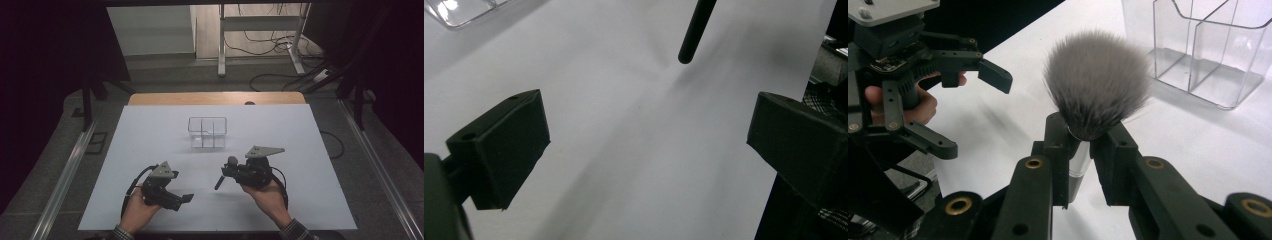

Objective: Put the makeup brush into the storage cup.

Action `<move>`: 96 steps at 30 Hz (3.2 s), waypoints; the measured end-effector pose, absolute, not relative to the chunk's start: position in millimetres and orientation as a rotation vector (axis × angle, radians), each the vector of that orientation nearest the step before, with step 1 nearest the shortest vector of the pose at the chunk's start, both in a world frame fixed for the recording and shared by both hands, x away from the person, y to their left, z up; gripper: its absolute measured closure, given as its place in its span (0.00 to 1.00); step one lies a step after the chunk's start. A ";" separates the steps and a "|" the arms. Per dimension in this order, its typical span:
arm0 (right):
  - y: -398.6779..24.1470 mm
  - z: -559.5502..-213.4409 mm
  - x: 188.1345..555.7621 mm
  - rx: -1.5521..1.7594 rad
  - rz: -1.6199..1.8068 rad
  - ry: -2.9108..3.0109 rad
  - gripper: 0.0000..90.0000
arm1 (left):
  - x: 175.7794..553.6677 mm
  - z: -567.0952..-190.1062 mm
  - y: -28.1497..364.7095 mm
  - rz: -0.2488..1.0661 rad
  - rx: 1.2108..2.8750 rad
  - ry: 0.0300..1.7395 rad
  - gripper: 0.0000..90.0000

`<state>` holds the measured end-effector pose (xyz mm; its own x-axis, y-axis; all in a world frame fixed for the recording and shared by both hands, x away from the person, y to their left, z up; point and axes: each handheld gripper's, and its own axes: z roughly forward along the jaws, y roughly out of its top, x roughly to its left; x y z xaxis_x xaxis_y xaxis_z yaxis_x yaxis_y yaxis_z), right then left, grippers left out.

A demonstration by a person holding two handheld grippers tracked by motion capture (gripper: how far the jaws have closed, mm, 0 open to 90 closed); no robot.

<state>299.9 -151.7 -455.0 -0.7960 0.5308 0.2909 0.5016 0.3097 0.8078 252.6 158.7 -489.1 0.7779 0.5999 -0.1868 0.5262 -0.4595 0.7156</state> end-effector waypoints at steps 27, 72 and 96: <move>-169.9 -444.8 305.4 0.979 1.491 2.456 0.85 | 238.8 -486.9 197.8 0.189 2.118 0.904 0.04; -181.5 -428.1 324.0 1.005 1.572 2.391 0.85 | 223.2 -489.9 235.7 0.242 2.058 1.000 0.04; -183.3 -412.6 343.4 1.019 1.601 2.359 0.85 | 215.5 -494.1 257.5 0.283 2.057 1.062 0.03</move>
<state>343.4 -183.3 -412.6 -0.7675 0.5833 0.2660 0.4627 0.2168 0.8596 215.5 257.5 -494.1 0.6247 0.7666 -0.1489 0.5910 -0.3394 0.7318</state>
